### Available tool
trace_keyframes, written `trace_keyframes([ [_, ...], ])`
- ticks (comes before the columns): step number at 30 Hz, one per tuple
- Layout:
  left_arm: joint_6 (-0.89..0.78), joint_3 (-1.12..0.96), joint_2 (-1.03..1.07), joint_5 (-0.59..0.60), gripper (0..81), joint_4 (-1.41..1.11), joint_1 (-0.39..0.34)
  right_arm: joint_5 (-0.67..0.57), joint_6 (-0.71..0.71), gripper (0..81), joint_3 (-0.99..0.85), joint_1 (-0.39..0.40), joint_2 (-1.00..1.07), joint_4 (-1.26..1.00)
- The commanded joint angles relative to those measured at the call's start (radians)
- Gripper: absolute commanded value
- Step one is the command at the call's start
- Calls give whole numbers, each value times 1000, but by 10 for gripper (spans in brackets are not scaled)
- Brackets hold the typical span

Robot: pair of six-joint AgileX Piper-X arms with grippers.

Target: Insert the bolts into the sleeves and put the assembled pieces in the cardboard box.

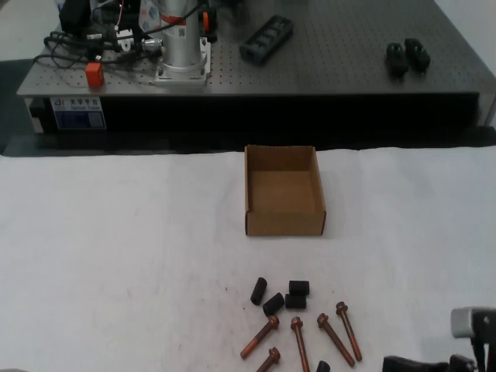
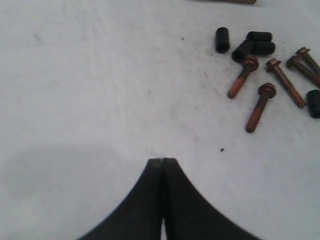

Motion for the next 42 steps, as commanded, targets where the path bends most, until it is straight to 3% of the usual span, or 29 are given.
trace_keyframes([
  [1,-1,-10,-2,21,2,-16,3,-31,56,2,-13,-1,-4,-85],
  [4,-1,-10,0,34,54,-115,3,-30,51,172,-89,-1,21,-31],
  [6,-1,-11,4,23,132,-136,3,21,-7,250,-196,-1,71,112],
  [10,-5,-27,45,20,247,-136,3,114,-212,209,-407,-1,270,377],
  [14,-5,-58,109,27,248,-136,3,117,-304,198,-588,-1,542,522],
  [22,3,-92,197,54,248,-141,3,122,-333,198,-826,1,920,691],
  [29,3,-92,199,55,248,-144,3,126,-356,198,-870,35,1032,682],
  [33,3,-92,199,63,248,-144,3,198,-356,195,-870,56,1059,681],
  [35,8,-92,199,91,248,-144,3,228,-358,151,-870,59,1067,679],
  [37,31,-92,215,102,248,-144,3,228,-404,42,-870,59,1067,680],
  [42,131,-153,355,111,248,-144,3,231,-417,31,-870,48,1043,683],
])
